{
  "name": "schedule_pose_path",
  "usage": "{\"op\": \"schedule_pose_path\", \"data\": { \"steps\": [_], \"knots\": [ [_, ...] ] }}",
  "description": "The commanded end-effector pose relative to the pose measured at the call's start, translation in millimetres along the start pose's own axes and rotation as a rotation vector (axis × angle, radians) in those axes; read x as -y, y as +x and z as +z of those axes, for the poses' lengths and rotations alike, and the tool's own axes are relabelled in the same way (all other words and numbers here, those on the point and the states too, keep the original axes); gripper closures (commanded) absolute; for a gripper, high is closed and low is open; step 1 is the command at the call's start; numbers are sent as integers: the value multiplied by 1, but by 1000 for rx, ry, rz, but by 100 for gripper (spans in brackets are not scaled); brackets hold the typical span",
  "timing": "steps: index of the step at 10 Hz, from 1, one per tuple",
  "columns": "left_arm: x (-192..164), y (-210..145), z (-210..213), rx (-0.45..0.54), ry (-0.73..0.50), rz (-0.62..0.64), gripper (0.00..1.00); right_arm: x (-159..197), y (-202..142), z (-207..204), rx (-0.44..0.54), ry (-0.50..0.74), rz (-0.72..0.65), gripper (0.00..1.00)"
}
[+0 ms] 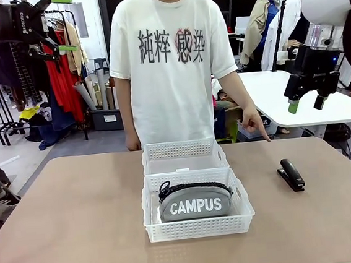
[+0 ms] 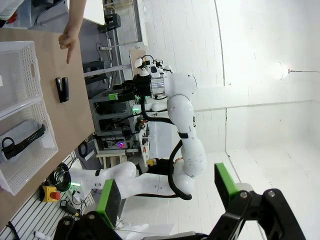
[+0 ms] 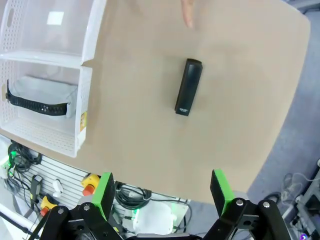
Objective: Distribute items into two baskets.
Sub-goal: Pick up the Stapler that the person points to.
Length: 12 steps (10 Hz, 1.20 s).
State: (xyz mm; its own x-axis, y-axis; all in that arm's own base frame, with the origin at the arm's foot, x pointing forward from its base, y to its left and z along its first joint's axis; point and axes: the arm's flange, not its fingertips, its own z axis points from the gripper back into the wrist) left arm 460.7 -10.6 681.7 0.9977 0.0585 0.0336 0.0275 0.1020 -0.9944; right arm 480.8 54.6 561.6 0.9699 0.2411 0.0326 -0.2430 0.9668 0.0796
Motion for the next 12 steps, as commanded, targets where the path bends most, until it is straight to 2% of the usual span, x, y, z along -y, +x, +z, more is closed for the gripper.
{"op": "schedule_pose_path", "data": {
  "steps": [1,2,3,4,6,8,12],
  "knots": [
    [2,-2,1,-2,-9,6,0,0,0,-1,1,0,0,0],
    [2,-2,1,-2,-9,6,0,8,9,-18,98,-36,-50,0],
    [2,-2,1,-2,-9,6,0,12,15,-39,144,-85,-99,0],
    [2,-2,1,-2,-9,6,0,16,17,-54,127,-105,-114,0],
    [2,-2,1,-2,-9,6,0,23,23,-83,161,-99,-173,0],
    [2,-2,1,-2,-9,6,0,32,19,-116,102,-125,-156,0],
    [2,-2,1,-2,-9,6,0,25,6,-177,105,-119,-335,0]
  ]
}}
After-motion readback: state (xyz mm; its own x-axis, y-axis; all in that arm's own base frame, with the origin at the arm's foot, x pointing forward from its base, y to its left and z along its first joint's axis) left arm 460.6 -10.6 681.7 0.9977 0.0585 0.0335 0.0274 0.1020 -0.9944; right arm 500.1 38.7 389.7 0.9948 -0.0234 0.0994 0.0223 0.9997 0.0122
